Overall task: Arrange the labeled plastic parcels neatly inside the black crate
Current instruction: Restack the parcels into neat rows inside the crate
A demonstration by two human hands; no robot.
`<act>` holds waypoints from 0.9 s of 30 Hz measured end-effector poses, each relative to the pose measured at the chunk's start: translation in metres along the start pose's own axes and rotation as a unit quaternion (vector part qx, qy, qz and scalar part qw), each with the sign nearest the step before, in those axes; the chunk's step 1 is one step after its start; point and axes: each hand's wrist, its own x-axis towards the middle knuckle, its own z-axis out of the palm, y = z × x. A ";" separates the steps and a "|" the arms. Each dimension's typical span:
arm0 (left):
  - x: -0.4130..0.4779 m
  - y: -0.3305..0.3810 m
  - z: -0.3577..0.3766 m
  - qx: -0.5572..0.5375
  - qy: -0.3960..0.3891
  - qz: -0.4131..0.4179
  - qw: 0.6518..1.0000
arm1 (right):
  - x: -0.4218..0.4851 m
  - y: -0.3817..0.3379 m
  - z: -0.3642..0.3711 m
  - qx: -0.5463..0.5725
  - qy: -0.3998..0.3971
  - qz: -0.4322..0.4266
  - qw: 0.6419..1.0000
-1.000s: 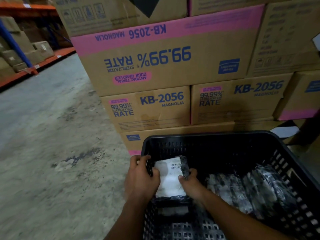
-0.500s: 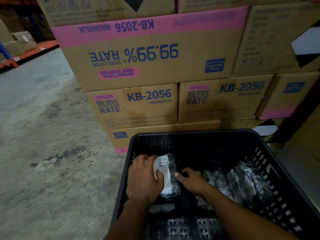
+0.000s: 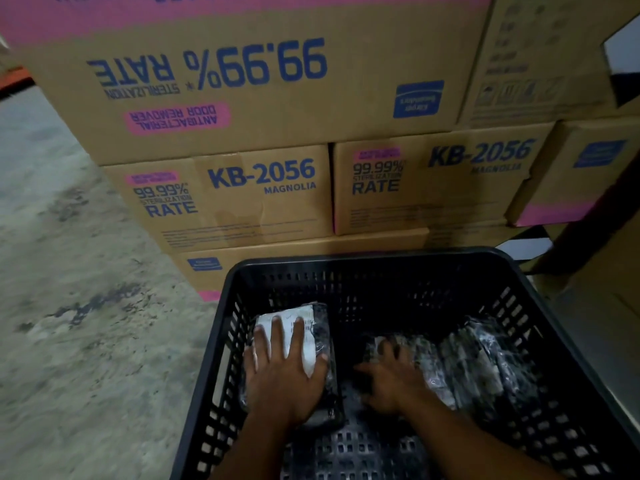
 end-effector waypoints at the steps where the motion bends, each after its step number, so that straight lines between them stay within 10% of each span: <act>1: 0.001 -0.001 0.001 0.000 0.001 -0.003 1.000 | 0.001 0.000 0.002 -0.018 -0.002 0.002 1.000; 27: -0.006 0.027 -0.028 -0.103 -0.066 -0.010 0.992 | -0.075 0.064 -0.049 0.248 0.185 0.080 0.948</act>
